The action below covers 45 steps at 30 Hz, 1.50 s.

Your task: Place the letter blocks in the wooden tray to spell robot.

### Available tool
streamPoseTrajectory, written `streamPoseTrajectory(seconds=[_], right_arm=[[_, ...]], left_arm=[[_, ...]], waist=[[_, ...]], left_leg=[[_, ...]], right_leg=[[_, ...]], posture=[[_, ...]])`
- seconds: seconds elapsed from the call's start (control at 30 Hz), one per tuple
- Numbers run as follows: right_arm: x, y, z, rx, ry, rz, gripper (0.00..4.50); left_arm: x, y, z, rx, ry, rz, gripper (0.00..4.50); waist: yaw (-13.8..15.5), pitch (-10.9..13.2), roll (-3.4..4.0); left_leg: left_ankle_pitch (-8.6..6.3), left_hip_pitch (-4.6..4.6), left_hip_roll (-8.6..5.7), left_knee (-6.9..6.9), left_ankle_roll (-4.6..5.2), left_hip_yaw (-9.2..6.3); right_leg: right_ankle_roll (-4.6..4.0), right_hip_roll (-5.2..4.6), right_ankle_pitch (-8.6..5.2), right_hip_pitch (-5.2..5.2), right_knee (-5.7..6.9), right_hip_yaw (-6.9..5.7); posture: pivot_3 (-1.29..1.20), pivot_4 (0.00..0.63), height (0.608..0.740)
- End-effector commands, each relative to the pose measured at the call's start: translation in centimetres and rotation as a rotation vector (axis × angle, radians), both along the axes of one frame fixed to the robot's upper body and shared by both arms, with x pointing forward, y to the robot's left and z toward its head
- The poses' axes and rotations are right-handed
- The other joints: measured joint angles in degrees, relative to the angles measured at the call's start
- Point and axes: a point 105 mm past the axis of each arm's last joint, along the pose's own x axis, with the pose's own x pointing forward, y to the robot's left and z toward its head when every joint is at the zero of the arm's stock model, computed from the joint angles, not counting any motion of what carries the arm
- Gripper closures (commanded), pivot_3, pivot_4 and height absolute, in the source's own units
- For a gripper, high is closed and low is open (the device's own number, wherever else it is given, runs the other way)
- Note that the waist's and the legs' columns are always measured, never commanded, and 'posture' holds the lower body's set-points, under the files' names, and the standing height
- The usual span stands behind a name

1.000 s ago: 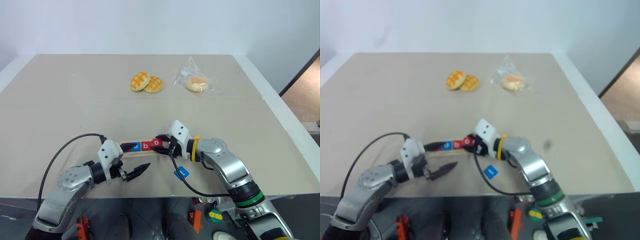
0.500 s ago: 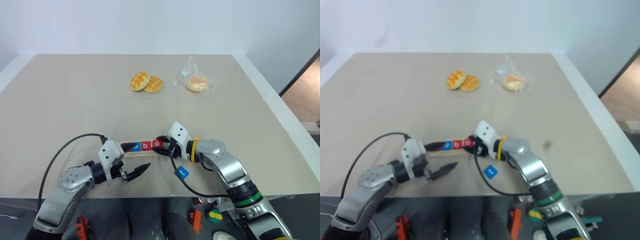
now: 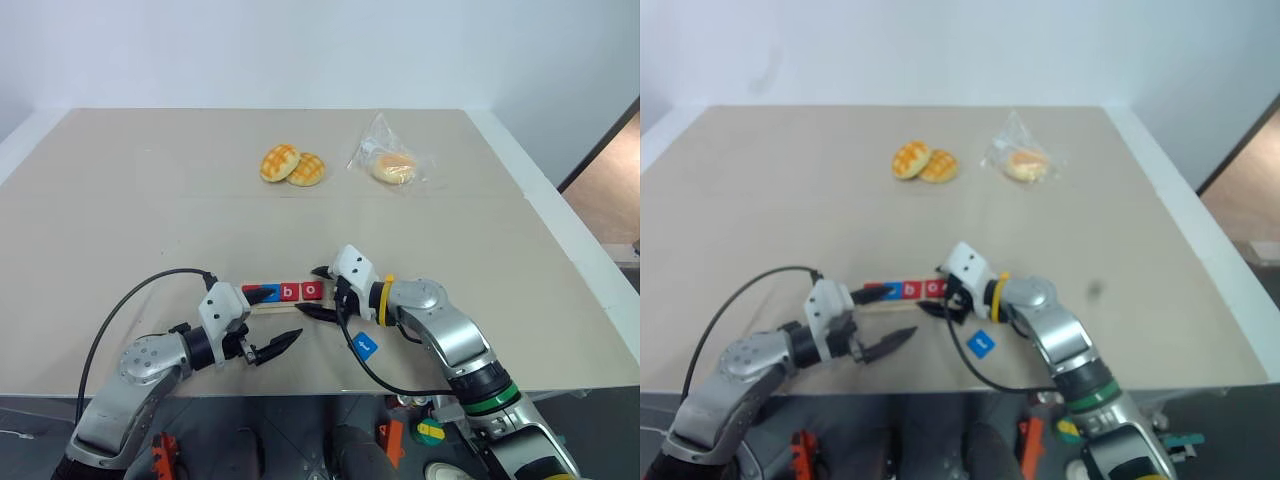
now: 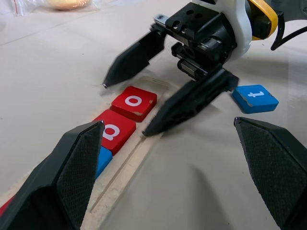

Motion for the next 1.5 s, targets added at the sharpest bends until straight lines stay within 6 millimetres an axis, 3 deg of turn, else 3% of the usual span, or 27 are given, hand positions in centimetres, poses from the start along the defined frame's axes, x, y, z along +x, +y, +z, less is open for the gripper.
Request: streamPoseTrajectory(seconds=[0.03, 0.23, 0.4, 0.43, 0.57, 0.8, 1.23, 1.5], right_arm=[[0.2, 0.5, 1.4, 0.025, -0.054, 0.022, 0.02], [0.9, 0.3, 3.7, 0.103, -0.096, -0.033, 0.02], [1.0, -1.2, 5.5, 0.162, -0.131, -0.085, 0.02], [0.9, -1.5, 5.7, 0.170, -0.133, -0.090, 0.54], [0.1, -2.7, 5.8, 0.189, -0.125, -0.102, 1.79], [-1.5, -3.6, 3.5, 0.129, -0.058, -0.108, 4.40], [-0.9, -2.2, 1.9, 0.029, -0.073, -0.114, 4.40], [-0.9, -2.5, 1.4, 0.005, -0.075, -0.117, 4.40]], left_arm=[[-0.4, -0.3, 0.8, 0.005, -0.038, -0.015, 0.00], [-0.5, -0.2, 0.7, 0.006, -0.037, -0.012, 0.00], [-0.6, 0.0, 1.0, -0.008, -0.040, -0.016, 0.00], [-0.6, 0.0, 1.1, -0.009, -0.040, -0.017, 0.00], [-0.6, 0.2, 1.1, -0.006, -0.038, -0.018, 0.00], [-0.5, 0.3, 1.0, 0.004, -0.035, -0.022, 0.00], [0.1, 0.5, 1.5, -0.047, -0.023, 0.014, 0.00], [-1.1, -0.2, 1.7, -0.063, 0.008, -0.065, 0.00]], waist=[[0.00, 0.00, 0.00], [0.00, 0.00, 0.00], [0.00, 0.00, 0.00], [0.00, 0.00, 0.00], [0.00, 0.00, 0.00], [-0.15, 0.00, 0.00], [-0.07, 0.00, 0.00], [-0.07, 0.00, 0.00]], left_leg=[[0.00, 0.00, 0.00, 0.00, 0.00, 0.00], [0.00, 0.00, 0.00, 0.00, 0.00, 0.00], [0.00, -0.03, -0.02, 0.00, 0.00, 0.00], [0.00, -0.03, -0.01, 0.00, 0.00, 0.00], [0.00, -0.03, -0.01, 0.00, 0.00, -0.04], [0.00, 0.00, 0.00, -0.01, 0.00, 0.01], [0.00, -0.01, -0.01, -0.01, 0.00, 0.00], [0.00, 0.00, 0.00, -0.01, 0.00, -0.01]], right_leg=[[0.00, 0.00, 0.00, 0.00, 0.00, 0.00], [0.00, 0.00, 0.00, 0.00, 0.00, 0.00], [0.01, -0.03, -0.01, 0.00, 0.00, 0.00], [0.01, -0.03, -0.01, 0.00, 0.00, 0.00], [0.00, -0.02, -0.02, 0.00, 0.00, -0.03], [-0.02, -0.01, 0.00, -0.01, 0.00, 0.02], [-0.01, -0.01, -0.01, 0.00, 0.00, 0.01], [-0.02, 0.00, 0.00, 0.00, 0.00, 0.00]], posture=[[0.00, 0.150, 0.740], [0.00, 0.150, 0.740], [0.00, 0.150, 0.740], [0.00, 0.150, 0.740], [0.00, 0.150, 0.740], [0.00, 0.150, 0.740], [0.00, 0.150, 0.740], [0.00, 0.150, 0.740]])
